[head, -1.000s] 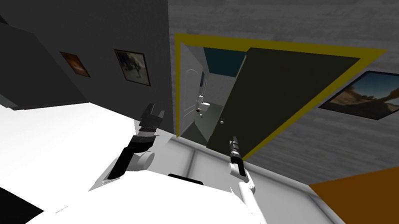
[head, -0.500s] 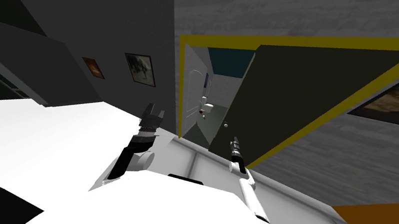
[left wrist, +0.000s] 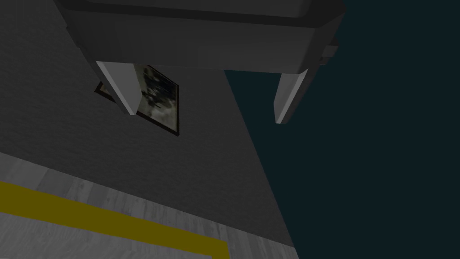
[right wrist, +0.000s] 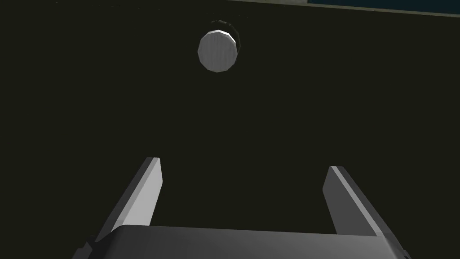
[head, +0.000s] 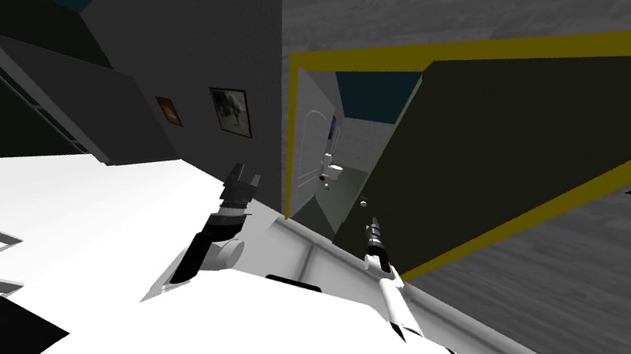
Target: Push the door open
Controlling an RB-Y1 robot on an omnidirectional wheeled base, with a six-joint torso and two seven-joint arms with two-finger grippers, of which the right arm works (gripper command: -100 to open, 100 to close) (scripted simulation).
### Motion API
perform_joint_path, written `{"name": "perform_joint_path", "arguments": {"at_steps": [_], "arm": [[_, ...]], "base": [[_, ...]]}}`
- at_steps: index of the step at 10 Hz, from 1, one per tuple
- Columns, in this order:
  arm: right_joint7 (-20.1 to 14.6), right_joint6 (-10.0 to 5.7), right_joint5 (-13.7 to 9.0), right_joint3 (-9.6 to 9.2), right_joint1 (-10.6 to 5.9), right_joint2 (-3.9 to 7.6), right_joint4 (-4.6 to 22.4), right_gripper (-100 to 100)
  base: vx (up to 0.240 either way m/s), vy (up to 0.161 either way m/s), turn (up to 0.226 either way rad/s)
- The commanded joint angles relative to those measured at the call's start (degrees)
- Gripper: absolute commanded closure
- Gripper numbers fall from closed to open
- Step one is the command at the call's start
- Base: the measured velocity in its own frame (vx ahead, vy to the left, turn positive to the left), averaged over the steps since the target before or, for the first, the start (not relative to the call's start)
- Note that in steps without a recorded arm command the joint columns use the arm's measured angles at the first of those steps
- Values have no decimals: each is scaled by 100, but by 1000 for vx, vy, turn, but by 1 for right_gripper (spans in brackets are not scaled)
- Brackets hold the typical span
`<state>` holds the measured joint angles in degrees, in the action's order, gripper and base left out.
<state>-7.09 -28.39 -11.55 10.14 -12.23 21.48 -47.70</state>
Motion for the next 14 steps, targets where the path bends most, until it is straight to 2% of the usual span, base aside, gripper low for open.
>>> {"name": "perform_joint_path", "arguments": {"at_steps": [1, 4, 6, 7, 11, 14], "arm": [[-33, 12, -20, 22, -124, 39, 215, -100], [-96, 17, -52, 49, -292, 112, 535, -100], [-157, 22, -84, 74, -454, 183, 845, -100], [-133, 22, -75, 68, -394, 160, 732, -100], [-111, 16, -87, 115, -408, 159, 779, -100], [-84, -3, -96, 158, -417, 153, 821, -100]], "base": [[77, -23, 106], [63, -22, 84], [69, -31, 115], [41, -14, 16], [164, -50, 21], [187, -110, 31]]}}
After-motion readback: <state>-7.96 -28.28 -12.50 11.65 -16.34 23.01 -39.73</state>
